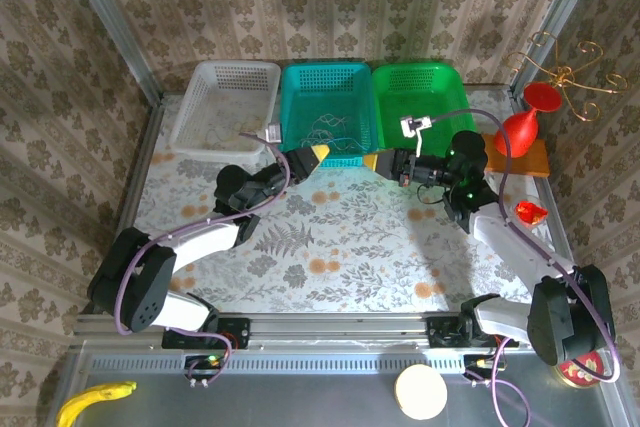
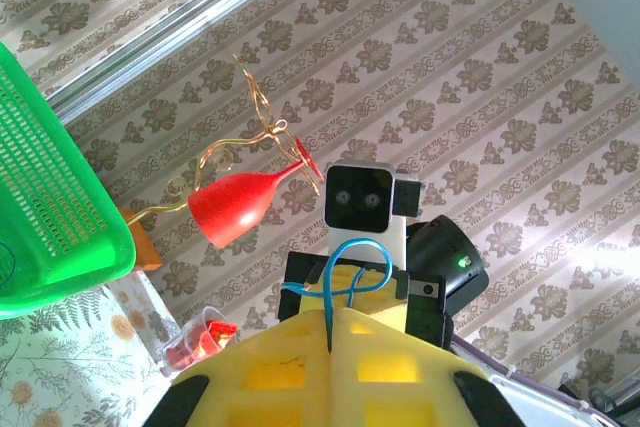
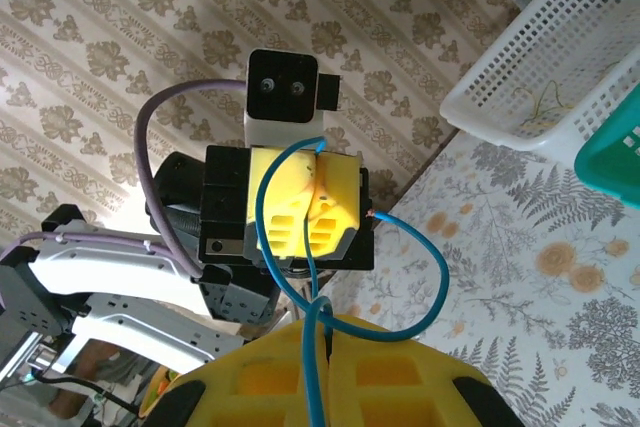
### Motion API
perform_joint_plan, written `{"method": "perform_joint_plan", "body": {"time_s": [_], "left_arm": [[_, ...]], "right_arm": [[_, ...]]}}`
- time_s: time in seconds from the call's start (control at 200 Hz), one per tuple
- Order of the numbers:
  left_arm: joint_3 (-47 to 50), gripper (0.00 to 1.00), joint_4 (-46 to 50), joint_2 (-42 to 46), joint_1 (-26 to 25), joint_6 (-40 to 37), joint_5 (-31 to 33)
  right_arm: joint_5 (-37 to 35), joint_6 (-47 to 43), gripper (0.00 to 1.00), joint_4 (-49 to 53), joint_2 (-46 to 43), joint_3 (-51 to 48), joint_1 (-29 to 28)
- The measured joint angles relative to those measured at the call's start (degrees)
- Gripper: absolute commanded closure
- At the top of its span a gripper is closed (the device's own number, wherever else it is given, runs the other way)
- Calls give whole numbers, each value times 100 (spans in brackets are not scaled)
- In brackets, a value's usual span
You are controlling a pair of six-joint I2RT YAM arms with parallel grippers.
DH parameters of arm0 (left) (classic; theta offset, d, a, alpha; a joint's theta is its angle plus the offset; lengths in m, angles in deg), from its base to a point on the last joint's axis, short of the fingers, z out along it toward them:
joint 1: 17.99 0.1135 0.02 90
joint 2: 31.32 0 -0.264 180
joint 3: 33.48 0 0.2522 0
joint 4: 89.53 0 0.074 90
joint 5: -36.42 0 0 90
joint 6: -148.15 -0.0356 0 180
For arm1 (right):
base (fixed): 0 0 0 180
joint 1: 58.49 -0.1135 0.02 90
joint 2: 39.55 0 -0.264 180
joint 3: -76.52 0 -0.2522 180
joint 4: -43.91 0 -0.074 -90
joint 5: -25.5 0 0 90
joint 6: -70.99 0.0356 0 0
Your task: Untangle the cables
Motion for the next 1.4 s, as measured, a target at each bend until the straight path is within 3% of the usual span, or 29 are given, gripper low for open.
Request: {"method": "perform_joint_plan", "body": {"time_s": [0.27, 0.385, 0.47, 0.57, 0.805, 1.07, 1.395], "left_arm": [[7, 100, 11, 0, 0, 0, 0], [2, 100, 17, 0, 13, -2, 2], [-35, 100, 15, 0, 85, -2, 9], [-92, 100, 15, -2, 140, -2, 20], [-245, 100, 13, -136, 234, -2, -46], [-660, 100, 306, -573, 299, -7, -295], [-1707, 100, 990, -907, 245, -151, -664]], "right_arm": [[-647, -13, 100, 146, -186, -131, 0], [-999, -57, 64, 326, -269, -188, 7], [-1252, -131, 51, 457, -267, -225, 61], [-1475, -188, 42, 656, -264, -232, 81], [-1836, -549, 33, 1635, -317, -24, 81], [-1910, -1449, 27, 2675, -264, 1353, -61], [-2039, -2387, 26, 3373, 697, 2253, -382]]}}
